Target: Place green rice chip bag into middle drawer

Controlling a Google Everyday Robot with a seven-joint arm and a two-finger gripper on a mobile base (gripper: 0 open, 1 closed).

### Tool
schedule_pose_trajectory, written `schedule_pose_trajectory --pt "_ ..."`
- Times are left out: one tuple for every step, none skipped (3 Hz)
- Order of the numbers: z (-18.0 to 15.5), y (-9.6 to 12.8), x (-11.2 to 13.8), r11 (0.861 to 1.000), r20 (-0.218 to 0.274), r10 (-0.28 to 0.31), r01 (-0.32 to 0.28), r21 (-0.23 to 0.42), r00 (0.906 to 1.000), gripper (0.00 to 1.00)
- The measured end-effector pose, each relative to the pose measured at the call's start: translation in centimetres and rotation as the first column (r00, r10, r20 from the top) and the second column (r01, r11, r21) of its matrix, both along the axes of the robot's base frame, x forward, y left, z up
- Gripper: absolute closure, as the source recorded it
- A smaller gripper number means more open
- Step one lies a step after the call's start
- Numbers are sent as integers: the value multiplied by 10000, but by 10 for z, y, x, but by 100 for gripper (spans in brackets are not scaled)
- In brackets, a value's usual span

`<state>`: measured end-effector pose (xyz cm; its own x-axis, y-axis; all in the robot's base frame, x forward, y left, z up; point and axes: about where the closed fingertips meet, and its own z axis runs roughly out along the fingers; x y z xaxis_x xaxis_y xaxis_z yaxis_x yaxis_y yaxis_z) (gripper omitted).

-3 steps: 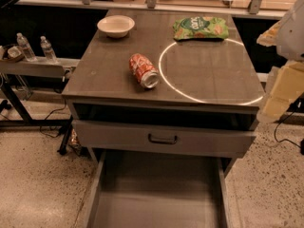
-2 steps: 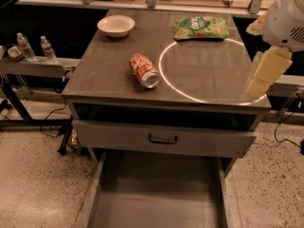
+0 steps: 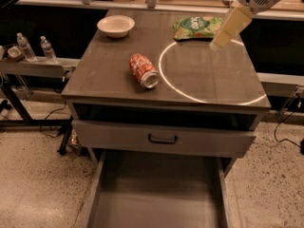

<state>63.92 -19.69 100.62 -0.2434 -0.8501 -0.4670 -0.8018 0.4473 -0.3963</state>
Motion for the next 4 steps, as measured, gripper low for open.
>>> schedule_pose_trajectory --pt "0 0 0 10000 0 -1 1 1 10000 0" --pt "-18 1 21 9963 74 -600 595 626 9982 0" --pt "-46 -4 74 9684 373 -1694 1593 1918 9848 0" --pt "-70 -15 129 9222 615 -2621 2312 3101 9631 0"
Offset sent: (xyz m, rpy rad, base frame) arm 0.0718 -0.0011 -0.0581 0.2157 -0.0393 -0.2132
